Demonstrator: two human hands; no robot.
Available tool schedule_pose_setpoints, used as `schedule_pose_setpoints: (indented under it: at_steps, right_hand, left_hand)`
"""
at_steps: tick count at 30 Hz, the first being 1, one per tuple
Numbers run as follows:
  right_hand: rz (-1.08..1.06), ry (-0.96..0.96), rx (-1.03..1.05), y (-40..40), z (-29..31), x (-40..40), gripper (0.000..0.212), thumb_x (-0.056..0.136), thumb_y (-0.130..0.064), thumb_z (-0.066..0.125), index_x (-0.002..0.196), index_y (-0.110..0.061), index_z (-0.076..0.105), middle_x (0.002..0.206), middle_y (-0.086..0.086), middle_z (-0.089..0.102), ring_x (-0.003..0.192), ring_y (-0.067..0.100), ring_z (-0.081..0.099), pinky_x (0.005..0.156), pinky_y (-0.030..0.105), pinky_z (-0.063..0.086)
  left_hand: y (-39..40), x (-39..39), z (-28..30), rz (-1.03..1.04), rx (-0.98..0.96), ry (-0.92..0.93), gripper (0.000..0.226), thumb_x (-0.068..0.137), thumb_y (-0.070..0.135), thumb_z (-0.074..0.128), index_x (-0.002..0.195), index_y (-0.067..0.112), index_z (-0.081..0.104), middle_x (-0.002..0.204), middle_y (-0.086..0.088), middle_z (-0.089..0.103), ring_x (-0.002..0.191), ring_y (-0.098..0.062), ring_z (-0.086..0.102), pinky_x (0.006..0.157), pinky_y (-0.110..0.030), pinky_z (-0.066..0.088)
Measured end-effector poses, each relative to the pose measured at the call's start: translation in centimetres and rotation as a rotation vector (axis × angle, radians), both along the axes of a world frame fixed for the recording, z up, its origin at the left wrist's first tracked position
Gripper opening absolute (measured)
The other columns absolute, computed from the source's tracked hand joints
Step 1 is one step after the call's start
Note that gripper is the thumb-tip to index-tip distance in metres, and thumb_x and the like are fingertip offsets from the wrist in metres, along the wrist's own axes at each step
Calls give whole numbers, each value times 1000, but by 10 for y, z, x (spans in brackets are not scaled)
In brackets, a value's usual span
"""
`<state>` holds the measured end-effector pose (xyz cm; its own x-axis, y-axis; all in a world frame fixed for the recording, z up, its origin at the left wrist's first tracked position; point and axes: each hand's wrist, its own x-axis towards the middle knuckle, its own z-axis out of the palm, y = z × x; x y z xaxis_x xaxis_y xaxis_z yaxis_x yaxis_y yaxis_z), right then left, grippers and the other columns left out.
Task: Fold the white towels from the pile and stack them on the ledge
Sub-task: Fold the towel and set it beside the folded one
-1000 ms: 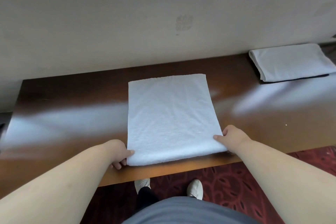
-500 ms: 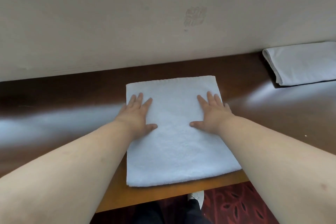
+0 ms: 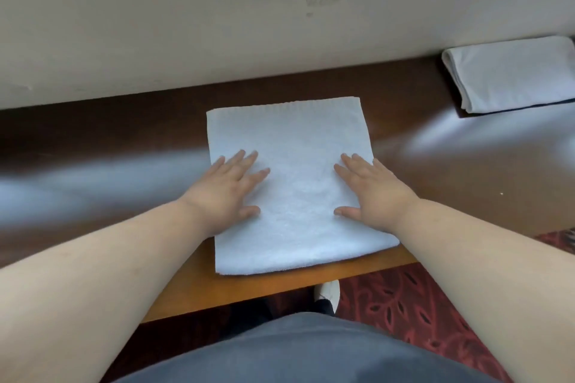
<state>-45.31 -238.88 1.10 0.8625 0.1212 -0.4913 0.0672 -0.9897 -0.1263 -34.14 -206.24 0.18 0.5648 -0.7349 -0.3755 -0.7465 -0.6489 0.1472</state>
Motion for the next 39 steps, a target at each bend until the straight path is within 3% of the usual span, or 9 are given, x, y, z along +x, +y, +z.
schedule_pose_setpoints:
  at_steps: [6,9,12,14,18,24,29,33,39]
  right_hand:
    - [98,108,-26,-14,-11,-70,115,74,-87,38,156,-27,-17,155,-8,-33,148,13,-26,123,40,-4]
    - [203,3,-25,-25,-9,-83,104,78,-75,55,159,-24,14,166,-3,1,154,22,2,123,39,3]
    - [219,-137,22,-35,-1,-91,51,85,-43,66,130,-23,57,135,1,52,130,28,45,112,36,33]
    - [228,-97,-36,-38,3,-93,34,91,-29,56,124,-27,57,123,-3,54,119,24,48,100,34,39]
    - [248,-36,-106,-42,6,-88,36,91,-12,51,123,-28,56,120,-6,54,111,20,48,92,31,40]
    - [227,69,-22,-48,7,-85,27,90,-17,48,112,-23,63,113,-4,55,109,19,47,91,32,42]
    - [-208,5,419,-54,19,-78,11,79,-18,59,73,-27,59,87,-8,58,85,15,56,72,19,41]
    - [-692,-57,619,-50,30,-53,5,89,-28,59,86,-28,64,80,-7,64,73,12,60,58,27,40]
    - [-1016,-219,758,-37,22,-3,17,97,-39,53,105,-28,63,94,-7,68,87,12,63,68,30,47]
  left_hand:
    - [7,-88,-6,53,204,120,93,87,75,35,153,36,-17,159,-2,-31,146,-23,-27,120,-42,-9]
    - [11,-111,3,92,121,47,87,80,75,51,152,37,22,163,-2,10,150,-25,10,119,-37,16]
    - [17,-127,10,147,149,-32,51,87,61,56,131,35,47,132,6,46,122,-17,42,98,-28,38]
    - [19,-134,11,244,211,-9,40,93,54,52,127,34,49,124,9,50,117,-16,45,92,-28,41]
    - [21,-139,15,409,273,18,25,97,31,49,122,32,50,116,9,50,111,-16,45,87,-27,41]
    - [17,-139,26,369,419,-16,32,91,15,45,117,29,56,113,7,54,107,-17,48,81,-27,42]
    - [26,-138,42,788,-2,103,15,84,28,48,94,34,56,93,15,59,89,-11,56,72,-28,46]
    - [20,-106,52,1181,-333,159,8,90,32,49,83,33,54,76,9,62,69,-13,57,54,-26,39]
    - [3,-44,43,1343,-603,198,17,97,46,51,104,32,53,85,17,57,78,-6,53,66,-27,39]
